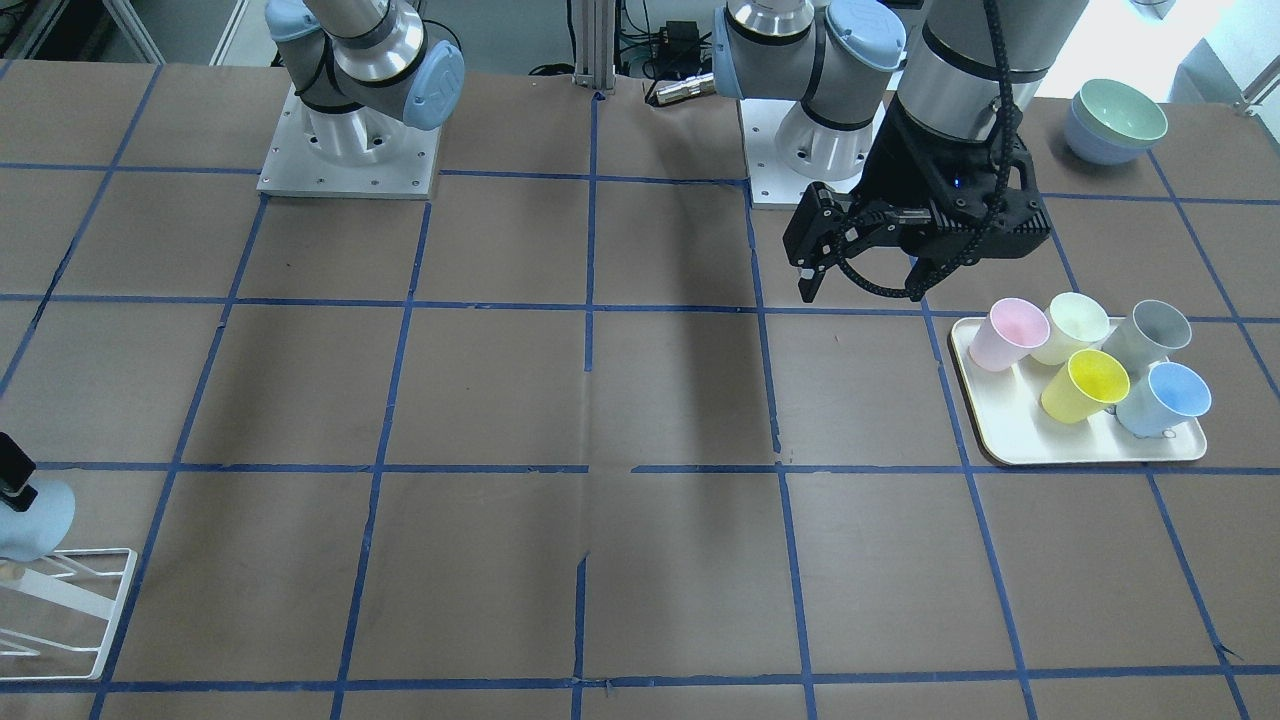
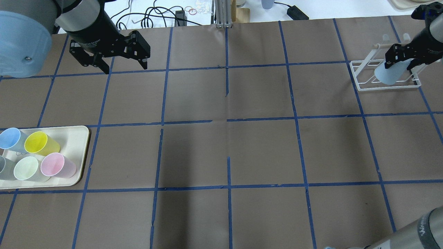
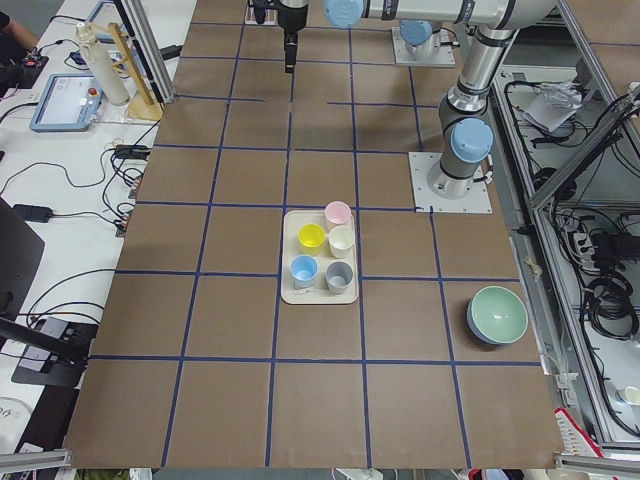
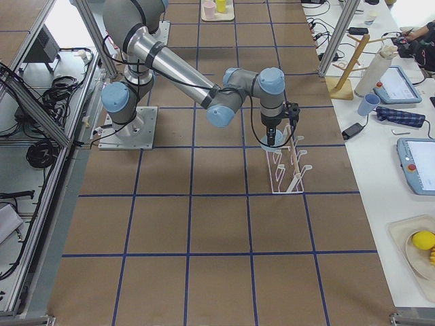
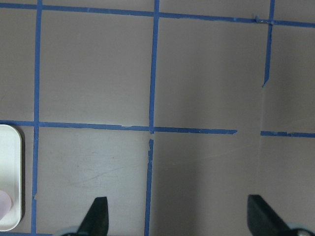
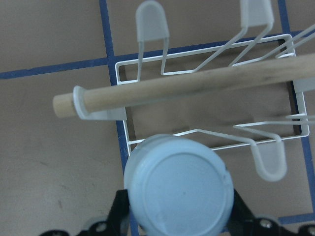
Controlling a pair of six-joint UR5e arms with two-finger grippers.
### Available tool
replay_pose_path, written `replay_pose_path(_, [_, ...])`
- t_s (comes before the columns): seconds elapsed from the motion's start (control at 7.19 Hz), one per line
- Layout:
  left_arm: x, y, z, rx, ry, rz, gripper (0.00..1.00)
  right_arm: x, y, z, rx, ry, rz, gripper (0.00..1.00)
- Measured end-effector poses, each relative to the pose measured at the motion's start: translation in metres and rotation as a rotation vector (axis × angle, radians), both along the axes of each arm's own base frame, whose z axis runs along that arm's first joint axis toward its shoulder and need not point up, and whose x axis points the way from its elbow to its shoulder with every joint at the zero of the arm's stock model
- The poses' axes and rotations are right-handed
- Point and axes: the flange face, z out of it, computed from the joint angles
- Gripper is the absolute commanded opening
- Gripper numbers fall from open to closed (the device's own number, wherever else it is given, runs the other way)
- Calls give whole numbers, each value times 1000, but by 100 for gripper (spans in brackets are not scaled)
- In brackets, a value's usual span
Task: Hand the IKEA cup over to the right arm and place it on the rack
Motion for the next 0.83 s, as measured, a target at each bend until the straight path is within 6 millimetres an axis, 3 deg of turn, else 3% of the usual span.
replay_pose_path(0.42, [1,0,0,-1,2,1,100,0,-2,-5,1,-7,-15,76])
replay_pose_path(0.83, [1,-1,0,-1,3,2,100,-1,-3,-4,-8,-9,-50,91])
